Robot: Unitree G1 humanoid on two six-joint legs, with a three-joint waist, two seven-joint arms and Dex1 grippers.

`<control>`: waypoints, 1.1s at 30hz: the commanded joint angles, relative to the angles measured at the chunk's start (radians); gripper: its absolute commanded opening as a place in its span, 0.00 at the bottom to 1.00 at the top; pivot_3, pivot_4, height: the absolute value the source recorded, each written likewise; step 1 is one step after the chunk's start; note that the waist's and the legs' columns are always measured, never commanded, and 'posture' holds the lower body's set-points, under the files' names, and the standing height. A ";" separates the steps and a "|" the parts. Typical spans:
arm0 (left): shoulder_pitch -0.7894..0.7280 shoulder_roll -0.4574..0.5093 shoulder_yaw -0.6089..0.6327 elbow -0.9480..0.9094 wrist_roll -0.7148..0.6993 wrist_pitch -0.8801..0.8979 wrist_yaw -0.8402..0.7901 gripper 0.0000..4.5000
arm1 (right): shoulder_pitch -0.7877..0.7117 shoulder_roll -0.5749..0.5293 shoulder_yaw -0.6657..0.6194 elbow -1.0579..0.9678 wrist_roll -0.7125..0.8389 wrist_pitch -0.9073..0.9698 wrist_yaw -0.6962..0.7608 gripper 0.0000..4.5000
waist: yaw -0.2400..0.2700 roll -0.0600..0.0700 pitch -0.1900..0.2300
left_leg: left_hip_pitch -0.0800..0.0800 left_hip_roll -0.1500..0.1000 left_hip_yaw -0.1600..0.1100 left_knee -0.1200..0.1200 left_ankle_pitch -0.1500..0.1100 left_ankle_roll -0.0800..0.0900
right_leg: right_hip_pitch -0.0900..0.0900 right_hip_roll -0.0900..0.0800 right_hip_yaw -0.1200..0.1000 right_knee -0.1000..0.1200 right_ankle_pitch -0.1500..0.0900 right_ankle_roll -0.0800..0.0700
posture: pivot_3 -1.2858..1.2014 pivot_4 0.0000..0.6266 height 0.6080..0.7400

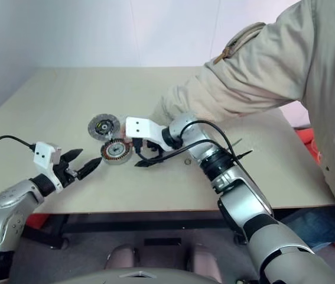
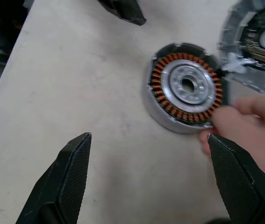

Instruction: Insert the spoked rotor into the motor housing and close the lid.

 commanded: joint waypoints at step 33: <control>0.117 -0.007 0.058 -0.133 -0.036 -0.038 -0.014 1.00 | -0.386 0.233 0.207 0.676 -0.383 -0.523 -0.191 0.99 | -0.003 0.002 0.001 | 0.000 0.002 0.000 0.000 0.000 0.000 | -0.001 0.000 0.000 0.000 0.000 0.000 | 0.52 0.00 1.00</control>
